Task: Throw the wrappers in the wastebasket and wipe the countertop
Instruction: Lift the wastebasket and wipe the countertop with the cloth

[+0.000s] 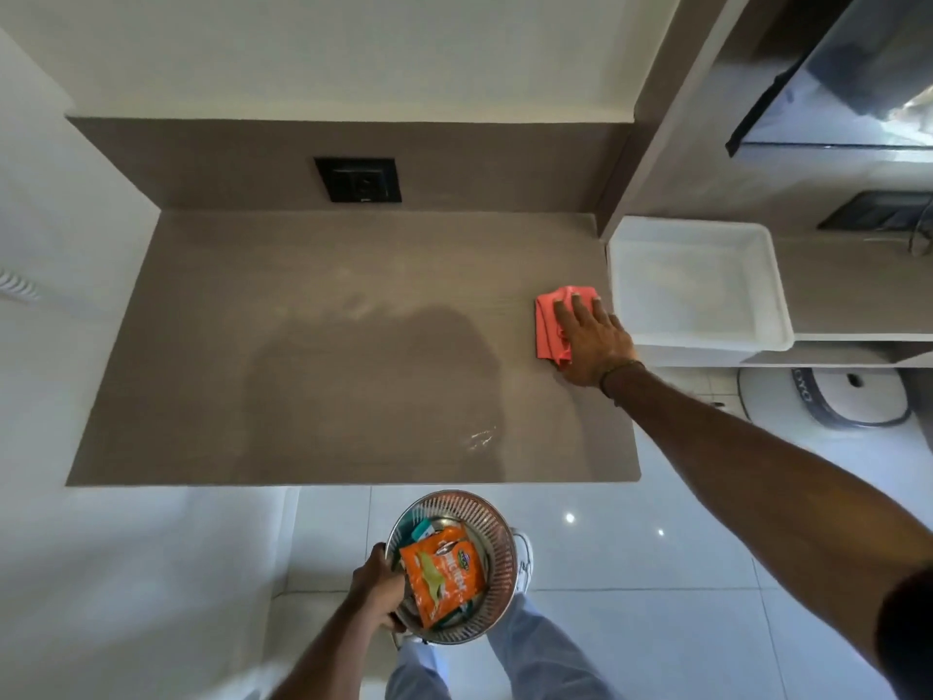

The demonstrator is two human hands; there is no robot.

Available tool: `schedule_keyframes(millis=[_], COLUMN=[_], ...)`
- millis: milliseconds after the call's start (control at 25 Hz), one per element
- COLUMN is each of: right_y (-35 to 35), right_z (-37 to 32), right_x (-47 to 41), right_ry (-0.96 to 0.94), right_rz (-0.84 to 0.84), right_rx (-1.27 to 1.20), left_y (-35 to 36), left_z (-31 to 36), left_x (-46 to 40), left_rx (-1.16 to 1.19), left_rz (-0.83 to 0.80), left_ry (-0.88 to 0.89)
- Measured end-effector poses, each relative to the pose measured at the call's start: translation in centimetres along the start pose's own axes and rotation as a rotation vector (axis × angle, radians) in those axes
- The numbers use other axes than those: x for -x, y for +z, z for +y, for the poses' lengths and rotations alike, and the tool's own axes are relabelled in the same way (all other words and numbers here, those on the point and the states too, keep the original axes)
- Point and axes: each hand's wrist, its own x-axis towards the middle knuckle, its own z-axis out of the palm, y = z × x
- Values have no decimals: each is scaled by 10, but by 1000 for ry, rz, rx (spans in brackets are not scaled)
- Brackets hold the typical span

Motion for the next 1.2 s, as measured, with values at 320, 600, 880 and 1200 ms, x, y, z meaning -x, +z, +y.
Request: schedule_keyframes(millis=[320,600,880,1200], right_y=[8,33,0,24], right_z=[-41,-148,-142,-124], right_x=[32,134,150,144], right_ry=[-80,-315,-152,145], right_rz=[27,-2,95,170], right_rx=[90,-30,-656,-266], left_y=[11,-10,-33,-42], left_z=[12,10,1,-9], left_x=[-8,-3,15,29], left_rx=[52,32,102,69], left_rz=[66,86,77,71], left_ry=[3,44,49,97])
